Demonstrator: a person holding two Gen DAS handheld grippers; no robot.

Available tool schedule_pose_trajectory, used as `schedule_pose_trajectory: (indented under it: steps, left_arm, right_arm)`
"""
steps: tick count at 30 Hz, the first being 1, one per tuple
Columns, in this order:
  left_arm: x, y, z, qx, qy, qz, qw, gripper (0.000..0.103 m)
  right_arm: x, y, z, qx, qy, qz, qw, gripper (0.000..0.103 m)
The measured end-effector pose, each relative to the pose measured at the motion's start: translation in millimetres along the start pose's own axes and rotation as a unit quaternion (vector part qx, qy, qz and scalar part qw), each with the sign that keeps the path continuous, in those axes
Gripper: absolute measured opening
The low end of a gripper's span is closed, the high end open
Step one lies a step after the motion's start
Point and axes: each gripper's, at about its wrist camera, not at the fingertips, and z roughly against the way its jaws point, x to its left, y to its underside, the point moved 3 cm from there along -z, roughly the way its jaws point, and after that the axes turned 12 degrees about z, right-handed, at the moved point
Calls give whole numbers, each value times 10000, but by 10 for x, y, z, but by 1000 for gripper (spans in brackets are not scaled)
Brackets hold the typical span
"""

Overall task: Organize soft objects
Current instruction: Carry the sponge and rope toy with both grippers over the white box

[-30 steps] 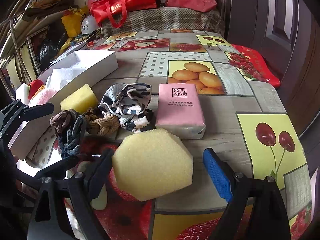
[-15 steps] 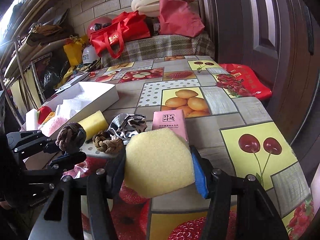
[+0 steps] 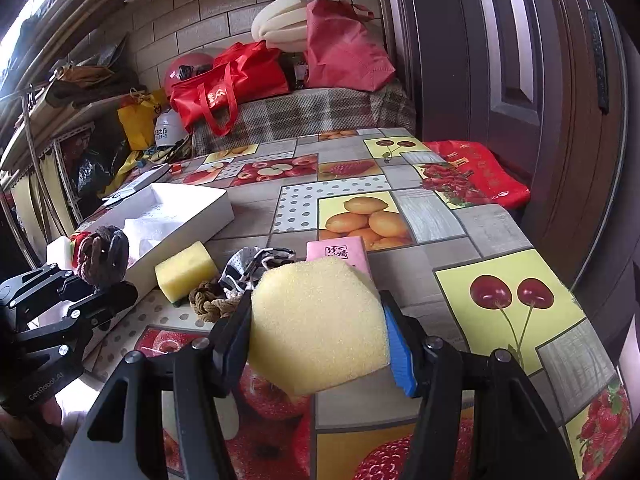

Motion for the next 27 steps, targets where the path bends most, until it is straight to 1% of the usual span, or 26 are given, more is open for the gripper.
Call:
schedule_pose_trajectory:
  steps: [2, 5, 8, 12, 15, 18, 21, 24, 27]
  left_arm:
    - [32, -1, 55, -128, -71, 36, 9999, 24]
    - [60, 3, 122, -275, -197, 28, 9994, 24]
    - [87, 5, 146, -308, -209, 49, 9993, 24]
    - [141, 5, 190, -387, -143, 142, 9990, 24]
    - [221, 16, 267, -506, -229, 208, 9982, 24]
    - [352, 39, 361, -600, -329, 311, 9972, 24]
    - [531, 57, 478, -768, -427, 524, 9948, 24]
    - [765, 55, 557, -889, -647, 784, 9908, 24]
    - [996, 61, 609, -958, -901, 978, 9865, 24]
  right_arm:
    - [121, -28, 30, -123, -59, 38, 9999, 59]
    - [342, -77, 62, -282, -148, 270, 9991, 59]
    - [511, -110, 79, -392, -249, 502, 9977, 59]
    - [597, -136, 33, -398, -407, 522, 9970, 59]
    - [624, -139, 22, -412, -383, 474, 9973, 59]
    - [625, -141, 48, -465, -300, 452, 9974, 59]
    - [612, -144, 45, -466, -266, 388, 9978, 59]
    - [657, -166, 17, -487, -302, 340, 9978, 59]
    - [839, -222, -10, -596, -429, 467, 9962, 60]
